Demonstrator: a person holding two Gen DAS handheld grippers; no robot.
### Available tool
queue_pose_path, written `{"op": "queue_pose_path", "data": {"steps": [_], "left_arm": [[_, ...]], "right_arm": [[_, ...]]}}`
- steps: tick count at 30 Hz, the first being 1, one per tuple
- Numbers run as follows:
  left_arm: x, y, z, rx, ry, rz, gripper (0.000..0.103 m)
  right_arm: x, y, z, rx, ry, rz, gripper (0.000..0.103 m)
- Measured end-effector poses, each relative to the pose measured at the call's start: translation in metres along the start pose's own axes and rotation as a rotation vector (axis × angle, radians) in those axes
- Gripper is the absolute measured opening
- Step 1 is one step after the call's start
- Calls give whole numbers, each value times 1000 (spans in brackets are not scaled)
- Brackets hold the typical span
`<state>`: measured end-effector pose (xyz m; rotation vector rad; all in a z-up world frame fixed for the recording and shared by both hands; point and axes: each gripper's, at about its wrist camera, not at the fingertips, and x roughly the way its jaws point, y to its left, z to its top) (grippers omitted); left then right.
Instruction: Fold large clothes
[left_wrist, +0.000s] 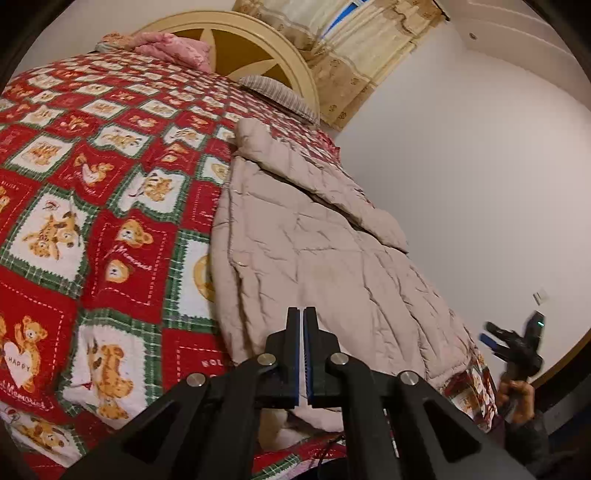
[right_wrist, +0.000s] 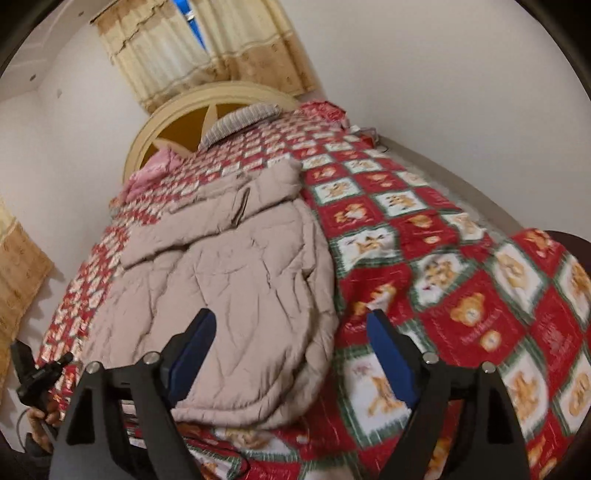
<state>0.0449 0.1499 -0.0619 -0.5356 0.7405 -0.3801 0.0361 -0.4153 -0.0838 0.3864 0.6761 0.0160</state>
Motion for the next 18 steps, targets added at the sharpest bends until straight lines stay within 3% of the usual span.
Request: {"op": "queue_pose_path", "data": {"steps": [2, 4, 6, 9, 14, 18], "left_arm": [[-2, -4, -1, 31, -24, 4, 1], [-2, -5, -3, 45, -39, 20, 2], [3, -4, -4, 48, -12, 21, 2], [13, -2, -10, 36, 68, 21, 2], [30, 8, -25, -33, 160, -33, 2], [32, 24, -29, -157, 165, -123, 2]], "right_arm": [[24, 1, -5, 6, 45, 12, 86], [46, 4, -17, 16, 115, 44, 76], [53, 14, -31, -51, 143, -9, 35], [41, 33, -39, -191, 117, -63, 23], [31, 38, -41, -213, 104, -47, 23], [46, 22, -48, -125, 147, -22, 38]]}}
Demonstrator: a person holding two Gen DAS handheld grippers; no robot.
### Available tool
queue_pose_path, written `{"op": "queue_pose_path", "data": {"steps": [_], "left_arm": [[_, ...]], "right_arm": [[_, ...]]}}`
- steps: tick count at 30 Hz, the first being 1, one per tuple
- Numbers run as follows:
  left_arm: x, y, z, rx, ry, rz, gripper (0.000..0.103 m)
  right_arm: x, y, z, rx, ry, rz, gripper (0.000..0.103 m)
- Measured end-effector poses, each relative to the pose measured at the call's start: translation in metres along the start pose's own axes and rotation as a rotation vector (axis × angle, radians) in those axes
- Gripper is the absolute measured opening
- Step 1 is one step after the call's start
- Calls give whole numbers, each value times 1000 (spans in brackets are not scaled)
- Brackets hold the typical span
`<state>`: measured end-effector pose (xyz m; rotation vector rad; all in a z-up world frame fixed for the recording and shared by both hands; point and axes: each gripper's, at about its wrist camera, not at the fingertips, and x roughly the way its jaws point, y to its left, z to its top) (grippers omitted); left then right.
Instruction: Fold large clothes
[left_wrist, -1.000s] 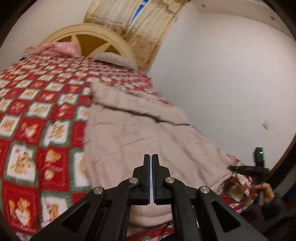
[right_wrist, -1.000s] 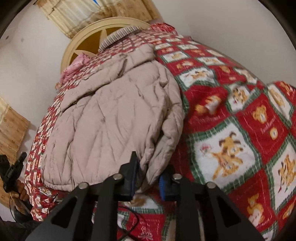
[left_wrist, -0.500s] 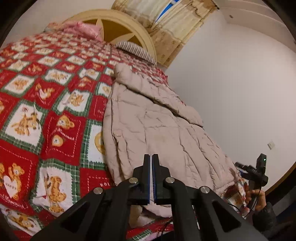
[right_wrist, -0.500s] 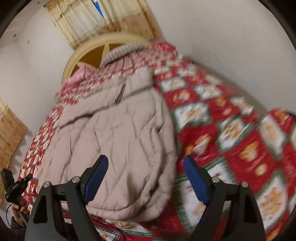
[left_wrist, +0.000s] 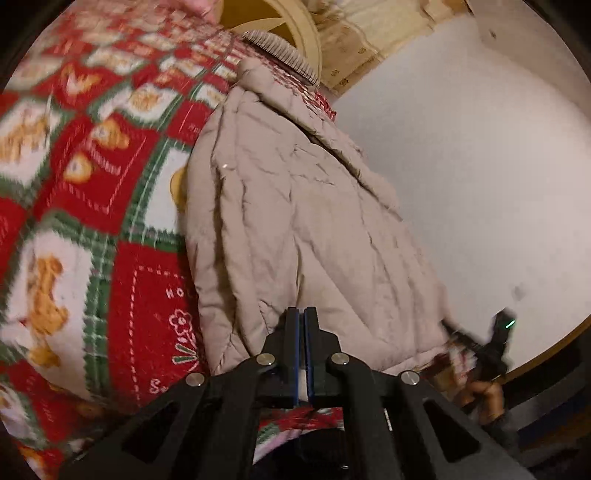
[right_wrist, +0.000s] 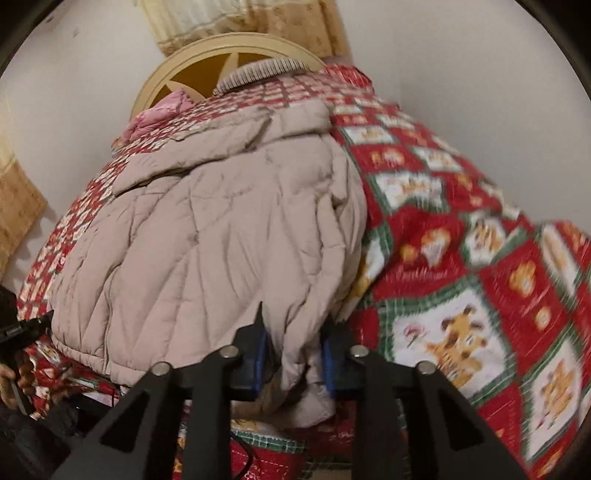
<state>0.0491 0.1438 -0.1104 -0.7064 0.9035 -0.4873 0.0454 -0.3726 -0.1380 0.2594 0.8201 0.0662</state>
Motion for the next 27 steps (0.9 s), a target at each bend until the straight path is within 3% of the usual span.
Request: {"op": "queue_pose_path", "data": {"steps": [2, 4, 6, 10, 13, 15, 19, 21, 24, 27], "left_arm": [[-1, 12, -1, -67, -9, -68, 2], [-3, 14, -1, -70, -21, -83, 1], [-6, 9, -2, -32, -38, -83, 1], [-22, -21, -2, 92, -85, -160, 0], [-37, -41, 1, 188, -139, -172, 0], [-46, -49, 4, 223, -159, -140, 0], [-60, -40, 13, 222, -217, 29, 0], [-59, -29, 15, 188, -195, 110, 0], [-46, -7, 14, 126, -126, 164, 0], [-34, -2, 9, 113, -107, 185, 3]], "right_arm": [[5, -4, -3, 21, 10, 10, 39], [4, -5, -3, 38, 14, 19, 36], [0, -5, -1, 46, 16, 26, 22], [-17, 9, 6, 14, -20, 32, 18], [-31, 14, 9, 21, -47, 85, 17], [-44, 17, 11, 28, -74, 116, 17], [-54, 19, 13, 30, -111, 78, 16], [-51, 14, 13, 48, -111, 77, 17], [-45, 8, 11, 71, -94, 85, 17], [-40, 9, 9, 67, -75, 76, 17]]}}
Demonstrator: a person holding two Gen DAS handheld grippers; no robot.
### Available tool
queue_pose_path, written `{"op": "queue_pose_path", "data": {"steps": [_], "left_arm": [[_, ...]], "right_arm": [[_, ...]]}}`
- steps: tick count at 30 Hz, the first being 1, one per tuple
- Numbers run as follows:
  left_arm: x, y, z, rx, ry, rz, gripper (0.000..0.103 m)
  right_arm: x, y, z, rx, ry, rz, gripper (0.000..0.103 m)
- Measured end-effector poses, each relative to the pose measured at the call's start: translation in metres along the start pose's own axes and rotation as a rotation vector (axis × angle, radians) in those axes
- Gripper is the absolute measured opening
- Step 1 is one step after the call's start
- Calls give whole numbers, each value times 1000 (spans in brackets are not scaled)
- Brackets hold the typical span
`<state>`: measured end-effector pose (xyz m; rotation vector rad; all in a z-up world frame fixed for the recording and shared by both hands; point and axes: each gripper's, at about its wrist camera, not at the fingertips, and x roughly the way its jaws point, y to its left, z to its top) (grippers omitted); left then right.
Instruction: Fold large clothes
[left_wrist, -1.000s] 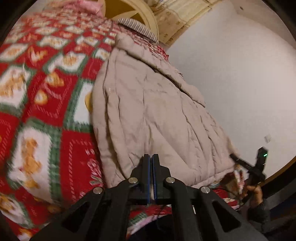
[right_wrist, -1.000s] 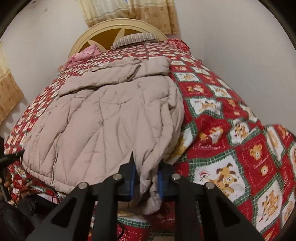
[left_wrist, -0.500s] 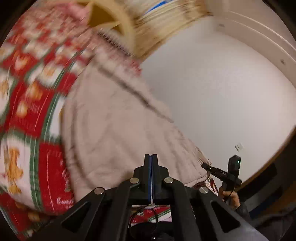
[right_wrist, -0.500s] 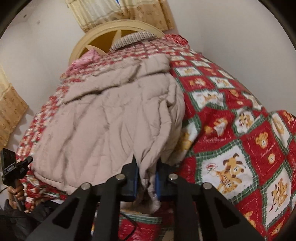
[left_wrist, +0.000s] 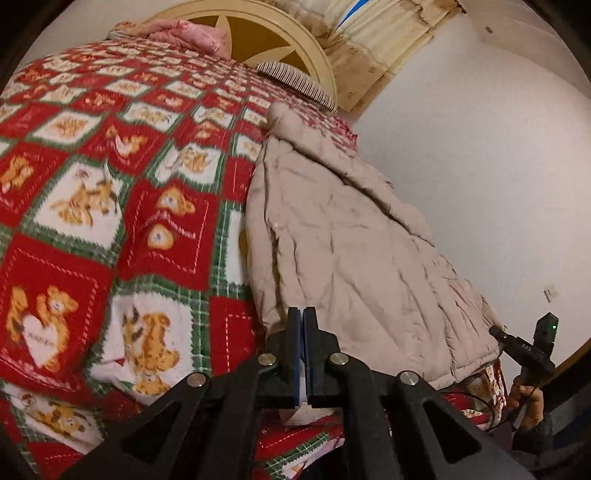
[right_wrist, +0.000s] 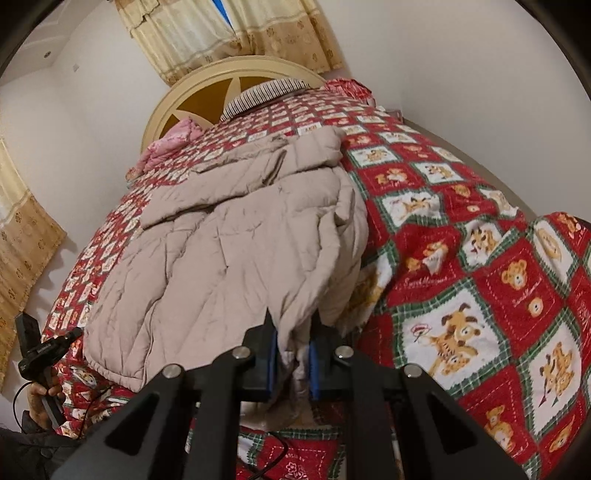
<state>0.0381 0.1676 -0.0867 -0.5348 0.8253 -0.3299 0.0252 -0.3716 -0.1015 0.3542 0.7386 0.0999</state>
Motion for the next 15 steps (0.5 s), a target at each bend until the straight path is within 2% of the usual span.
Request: {"op": "queue_pose_path", "data": {"steps": [1, 2, 3, 4, 9, 13, 15], "left_arm": [[3, -1, -1, 2, -2, 6, 14], [6, -3, -3, 13, -6, 21, 60], [9, -6, -5, 27, 0, 40, 95], [12, -8, -8, 51, -5, 41, 102], [13, -12, -13, 132, 3, 93, 102], [12, -5, -3, 30, 13, 55, 102], [12, -17, -2, 20, 59, -11, 99]], "right_arm": [[1, 0, -1, -4, 3, -4, 17], [1, 1, -1, -9, 6, -7, 17], [2, 2, -1, -12, 10, -10, 17], [3, 1, -2, -11, 12, -10, 17], [6, -5, -5, 15, 25, -4, 17], [8, -5, -7, 16, 32, -5, 17], [8, -6, -8, 21, 35, -2, 17]]}}
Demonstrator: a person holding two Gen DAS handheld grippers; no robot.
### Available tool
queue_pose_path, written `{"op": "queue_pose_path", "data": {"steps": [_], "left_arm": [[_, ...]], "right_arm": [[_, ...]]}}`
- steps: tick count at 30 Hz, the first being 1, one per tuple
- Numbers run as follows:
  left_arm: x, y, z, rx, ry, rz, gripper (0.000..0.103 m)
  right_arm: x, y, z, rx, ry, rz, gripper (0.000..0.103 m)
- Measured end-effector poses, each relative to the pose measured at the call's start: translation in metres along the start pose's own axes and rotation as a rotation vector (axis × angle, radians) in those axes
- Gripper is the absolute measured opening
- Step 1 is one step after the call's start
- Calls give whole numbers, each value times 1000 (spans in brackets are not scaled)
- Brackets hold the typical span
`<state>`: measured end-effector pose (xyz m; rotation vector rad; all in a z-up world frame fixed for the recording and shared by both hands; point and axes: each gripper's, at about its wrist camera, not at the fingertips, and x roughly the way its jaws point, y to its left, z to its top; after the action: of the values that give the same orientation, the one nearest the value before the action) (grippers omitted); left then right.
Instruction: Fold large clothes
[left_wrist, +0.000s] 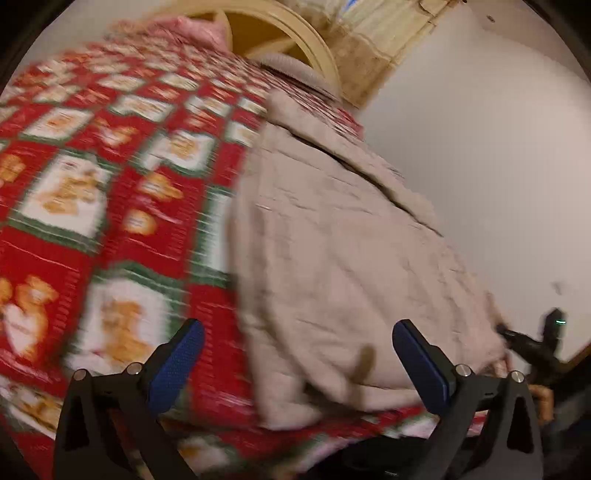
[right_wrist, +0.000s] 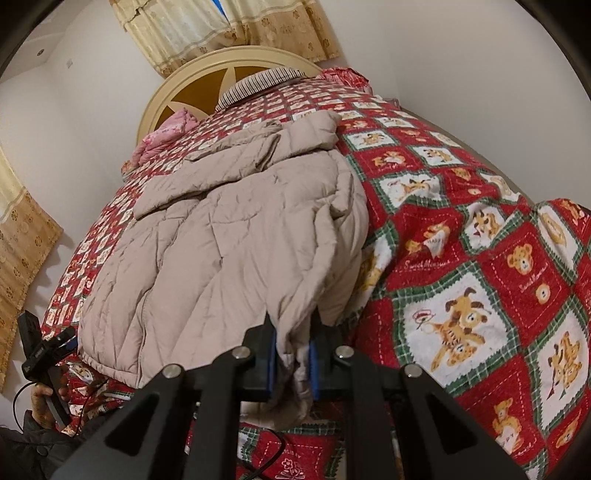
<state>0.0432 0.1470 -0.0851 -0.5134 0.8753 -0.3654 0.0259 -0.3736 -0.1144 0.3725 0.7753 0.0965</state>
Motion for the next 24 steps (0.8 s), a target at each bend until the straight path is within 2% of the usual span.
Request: {"op": "queue_pose_path", "data": {"steps": [1, 4, 9, 12, 13, 14, 15, 16, 20, 24], "left_arm": [[3, -7, 0, 6, 26, -27, 99], [16, -12, -2, -6, 93, 8, 99], [11, 13, 0, -159, 65, -104, 99], [12, 16, 1, -175, 58, -126, 97], [13, 15, 2, -167, 46, -126, 82], [12, 15, 1, -166, 43, -126, 50], [16, 17, 0, -182, 45, -115, 35], [16, 21, -1, -207, 41, -110, 26], [19, 31, -5, -262, 18, -182, 18], [2, 18, 1, -210, -44, -260, 10]], "right_arm": [[0, 0, 0, 2, 0, 2, 17], [0, -1, -1, 4, 0, 3, 17], [4, -3, -3, 8, 10, 2, 17], [7, -6, -5, 25, 17, 6, 17], [7, -6, -6, 28, 18, 6, 17], [8, -7, -6, 33, 19, 7, 17], [8, -7, -6, 39, 19, 10, 17], [9, -8, -6, 40, 19, 11, 17], [9, -8, -6, 40, 20, 10, 17], [5, -6, -6, 44, 10, 16, 17]]}}
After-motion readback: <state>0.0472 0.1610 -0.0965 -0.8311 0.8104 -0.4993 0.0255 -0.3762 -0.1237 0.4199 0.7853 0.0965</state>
